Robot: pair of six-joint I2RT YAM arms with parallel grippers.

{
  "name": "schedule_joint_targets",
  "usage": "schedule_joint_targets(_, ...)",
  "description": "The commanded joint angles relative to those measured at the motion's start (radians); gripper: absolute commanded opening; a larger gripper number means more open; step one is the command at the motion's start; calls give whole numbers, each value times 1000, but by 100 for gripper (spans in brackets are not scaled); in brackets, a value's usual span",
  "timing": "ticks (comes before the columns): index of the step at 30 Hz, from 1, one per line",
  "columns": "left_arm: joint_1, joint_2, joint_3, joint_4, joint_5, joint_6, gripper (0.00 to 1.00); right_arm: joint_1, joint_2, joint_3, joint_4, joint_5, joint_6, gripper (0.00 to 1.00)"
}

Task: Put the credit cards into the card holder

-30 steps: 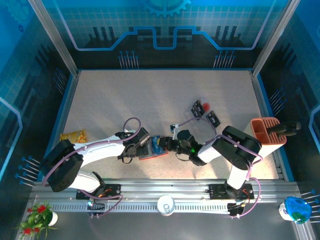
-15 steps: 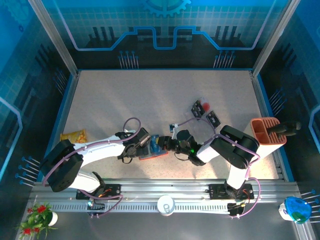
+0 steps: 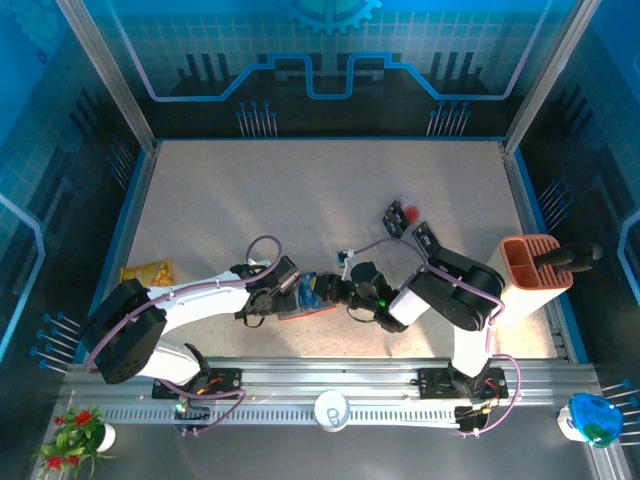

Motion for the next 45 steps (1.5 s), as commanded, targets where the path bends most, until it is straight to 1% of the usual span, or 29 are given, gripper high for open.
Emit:
schedule_joint_targets(1,-8,5,-22,-17,-18,-18,99,17,33,-12,63,14,17,0)
schedule_joint_targets(17,-7,-9,-23,-22,-24,-18,99,37,19,-54,27,1,18,0)
schedule_joint_targets(23,0,-59,11,-61,-58,-12,99,38,18,-66,7,0,18,0)
schedule_joint_targets(29,39,-113,-21,-67,-39,-60,99,39,22,-56,-11,-8,16,0)
schedule_joint_targets(38,55,-51,-51,-74,-21,-75,99,37,16,-31,-66,-28,8,0)
schedule_joint_targets(45,55,7,-57,-41,-8,-65,99,37,4,8,-174,-41,11,0)
